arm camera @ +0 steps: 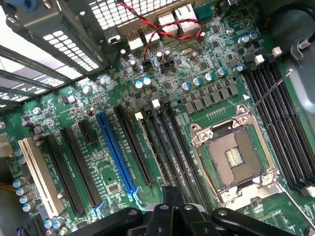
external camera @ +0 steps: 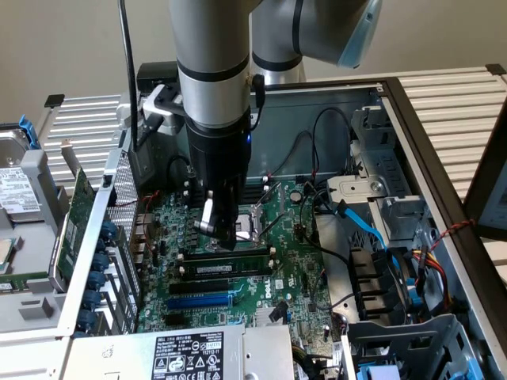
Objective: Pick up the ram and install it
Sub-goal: 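Press down the ram until it locks into place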
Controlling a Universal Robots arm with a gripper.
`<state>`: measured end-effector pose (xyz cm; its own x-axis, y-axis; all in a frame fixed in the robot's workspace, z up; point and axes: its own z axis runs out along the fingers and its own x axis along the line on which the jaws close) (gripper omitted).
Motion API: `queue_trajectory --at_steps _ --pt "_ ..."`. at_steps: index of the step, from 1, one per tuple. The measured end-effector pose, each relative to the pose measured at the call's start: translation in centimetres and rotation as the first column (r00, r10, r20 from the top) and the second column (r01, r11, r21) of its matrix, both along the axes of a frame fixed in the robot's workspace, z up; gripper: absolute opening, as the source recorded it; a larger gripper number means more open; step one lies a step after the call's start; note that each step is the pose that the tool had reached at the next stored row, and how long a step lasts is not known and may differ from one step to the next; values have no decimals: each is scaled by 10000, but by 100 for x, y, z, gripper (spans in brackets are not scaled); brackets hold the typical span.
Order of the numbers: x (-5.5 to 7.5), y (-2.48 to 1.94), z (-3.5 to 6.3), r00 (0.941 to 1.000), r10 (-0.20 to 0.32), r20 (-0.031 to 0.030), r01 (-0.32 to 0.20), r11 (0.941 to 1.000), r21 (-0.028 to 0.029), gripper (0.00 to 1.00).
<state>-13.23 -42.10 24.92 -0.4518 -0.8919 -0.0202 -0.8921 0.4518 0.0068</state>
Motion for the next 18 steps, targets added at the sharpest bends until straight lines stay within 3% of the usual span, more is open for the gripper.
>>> queue_trajectory --at_steps 5,9,13,18 --pt "0 0 0 9974 -716 0 716 9974 -1 10" --pt "0 0 0 9917 -1288 0 1288 9917 -2 10" --pt "0 0 0 9808 -1949 0 1949 9808 -2 10" --pt "0 0 0 9624 -2717 0 2717 9624 -2 10"
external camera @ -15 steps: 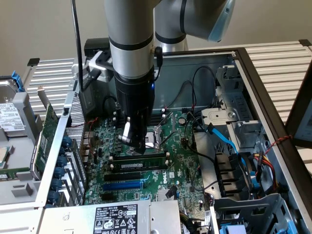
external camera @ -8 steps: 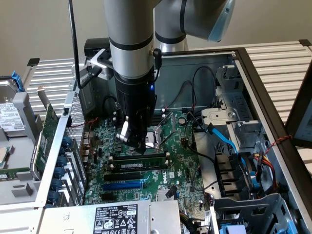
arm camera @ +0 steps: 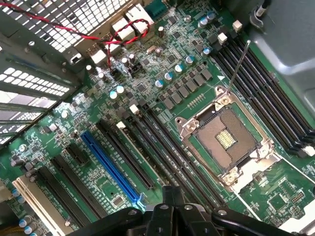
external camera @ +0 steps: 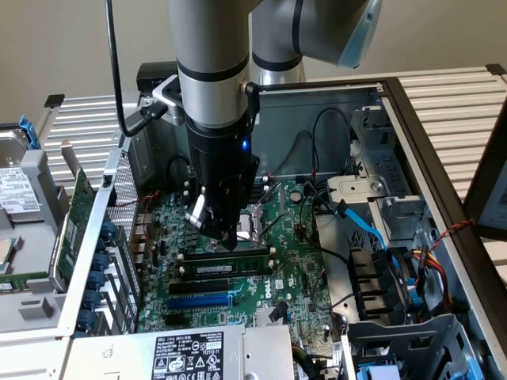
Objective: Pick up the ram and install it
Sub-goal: 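Press down the ram until it locks into place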
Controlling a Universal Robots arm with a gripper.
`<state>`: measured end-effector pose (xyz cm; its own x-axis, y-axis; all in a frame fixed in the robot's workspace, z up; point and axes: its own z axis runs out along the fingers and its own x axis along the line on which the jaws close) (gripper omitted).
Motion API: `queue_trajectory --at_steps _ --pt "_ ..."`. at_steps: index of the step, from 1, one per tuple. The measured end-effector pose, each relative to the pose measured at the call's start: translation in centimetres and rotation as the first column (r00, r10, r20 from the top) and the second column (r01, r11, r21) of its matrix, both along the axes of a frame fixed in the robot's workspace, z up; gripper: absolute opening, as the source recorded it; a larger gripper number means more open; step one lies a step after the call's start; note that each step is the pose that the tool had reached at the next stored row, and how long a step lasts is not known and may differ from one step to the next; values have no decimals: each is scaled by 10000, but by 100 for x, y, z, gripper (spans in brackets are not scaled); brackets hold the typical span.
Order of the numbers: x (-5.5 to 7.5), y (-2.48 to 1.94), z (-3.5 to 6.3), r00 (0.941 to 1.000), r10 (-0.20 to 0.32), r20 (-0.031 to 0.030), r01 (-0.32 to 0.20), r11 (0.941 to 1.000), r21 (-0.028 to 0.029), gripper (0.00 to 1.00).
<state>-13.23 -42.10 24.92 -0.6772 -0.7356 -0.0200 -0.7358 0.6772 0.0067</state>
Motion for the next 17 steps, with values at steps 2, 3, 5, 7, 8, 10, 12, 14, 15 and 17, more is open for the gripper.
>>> queue_trajectory --at_steps 2,3,5,7,8,10,12,14,15,17 --pt "0 0 0 9995 -315 0 315 9995 0 10" --pt "0 0 0 9989 -470 0 470 9989 0 10" --pt "0 0 0 9968 -794 0 794 9968 0 10" --pt "0 0 0 9939 -1107 0 1107 9939 0 10" --pt "0 0 0 9920 -1261 0 1261 9920 0 10" --pt "0 0 0 9876 -1569 1 1569 9876 1 10" --pt "0 0 0 9825 -1862 1 1862 9825 0 10" --pt "0 0 0 9763 -2166 0 2166 9763 1 10" --pt "0 0 0 9728 -2318 0 2318 9728 1 10" --pt "0 0 0 9650 -2622 0 2622 9650 0 10"
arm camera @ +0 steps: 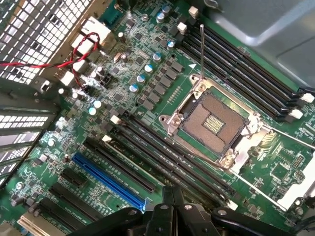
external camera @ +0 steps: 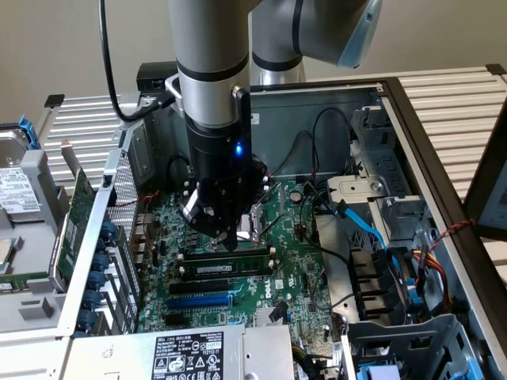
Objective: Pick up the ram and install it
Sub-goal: 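Press down the ram until it locks into place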
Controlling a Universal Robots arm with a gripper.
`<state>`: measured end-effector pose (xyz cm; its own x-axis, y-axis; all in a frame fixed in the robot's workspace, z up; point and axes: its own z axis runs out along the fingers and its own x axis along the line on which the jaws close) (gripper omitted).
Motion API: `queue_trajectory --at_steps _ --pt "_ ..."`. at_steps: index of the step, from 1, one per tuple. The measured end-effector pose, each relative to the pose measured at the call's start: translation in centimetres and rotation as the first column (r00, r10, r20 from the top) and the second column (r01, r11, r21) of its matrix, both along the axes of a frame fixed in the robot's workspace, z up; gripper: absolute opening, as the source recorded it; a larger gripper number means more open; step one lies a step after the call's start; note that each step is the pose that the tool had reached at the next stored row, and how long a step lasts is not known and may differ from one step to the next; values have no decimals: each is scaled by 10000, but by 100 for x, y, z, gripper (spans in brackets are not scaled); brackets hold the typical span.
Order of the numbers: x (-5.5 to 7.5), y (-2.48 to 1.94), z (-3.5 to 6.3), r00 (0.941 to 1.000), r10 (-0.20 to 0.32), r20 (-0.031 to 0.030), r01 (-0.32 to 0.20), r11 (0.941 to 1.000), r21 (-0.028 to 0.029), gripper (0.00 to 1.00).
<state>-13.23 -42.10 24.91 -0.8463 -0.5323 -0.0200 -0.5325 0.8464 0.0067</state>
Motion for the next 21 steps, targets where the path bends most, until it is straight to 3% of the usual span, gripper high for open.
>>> queue_trajectory --at_steps 8,15,18,21 --pt "0 0 0 9941 -1084 0 1084 9941 -9 10" --pt "0 0 0 9853 -1707 -4 1707 9851 -205 10" --pt "0 0 0 9786 -2056 -5 2055 9784 -228 10" --pt "0 0 0 9681 -2504 -4 2503 9679 -228 10"
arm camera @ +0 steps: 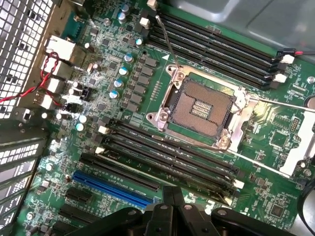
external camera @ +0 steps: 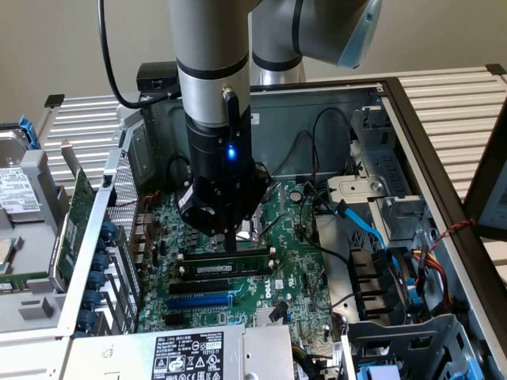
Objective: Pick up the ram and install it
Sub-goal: 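Press down the ram until it locks into place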
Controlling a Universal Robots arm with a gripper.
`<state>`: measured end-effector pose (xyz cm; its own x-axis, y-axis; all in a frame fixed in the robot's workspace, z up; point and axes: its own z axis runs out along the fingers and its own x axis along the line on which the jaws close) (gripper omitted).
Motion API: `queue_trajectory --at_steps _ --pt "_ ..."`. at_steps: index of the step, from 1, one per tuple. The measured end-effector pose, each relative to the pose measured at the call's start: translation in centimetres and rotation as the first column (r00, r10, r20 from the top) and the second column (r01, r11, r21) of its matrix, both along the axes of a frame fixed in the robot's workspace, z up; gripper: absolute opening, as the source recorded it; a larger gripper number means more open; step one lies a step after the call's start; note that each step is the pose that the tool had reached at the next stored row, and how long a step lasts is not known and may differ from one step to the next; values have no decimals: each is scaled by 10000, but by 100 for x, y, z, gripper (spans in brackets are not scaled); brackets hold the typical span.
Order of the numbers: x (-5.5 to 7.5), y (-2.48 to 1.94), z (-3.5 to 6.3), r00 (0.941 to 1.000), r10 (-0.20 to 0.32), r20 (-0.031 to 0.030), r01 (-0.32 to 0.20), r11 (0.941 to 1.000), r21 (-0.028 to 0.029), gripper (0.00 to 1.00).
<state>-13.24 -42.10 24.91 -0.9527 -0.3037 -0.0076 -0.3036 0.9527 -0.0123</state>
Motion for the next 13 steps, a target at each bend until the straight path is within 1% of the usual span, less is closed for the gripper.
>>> queue_trajectory --at_steps 3,7,10,13 --pt "0 0 0 9989 -463 0 463 9989 1 10" --pt "0 0 0 9944 -1058 0 1058 9944 1 10" --pt "0 0 0 9889 -1484 -1 1484 9889 0 10" --pt "0 0 -1 9815 -1917 -2 1917 9815 -1 10"
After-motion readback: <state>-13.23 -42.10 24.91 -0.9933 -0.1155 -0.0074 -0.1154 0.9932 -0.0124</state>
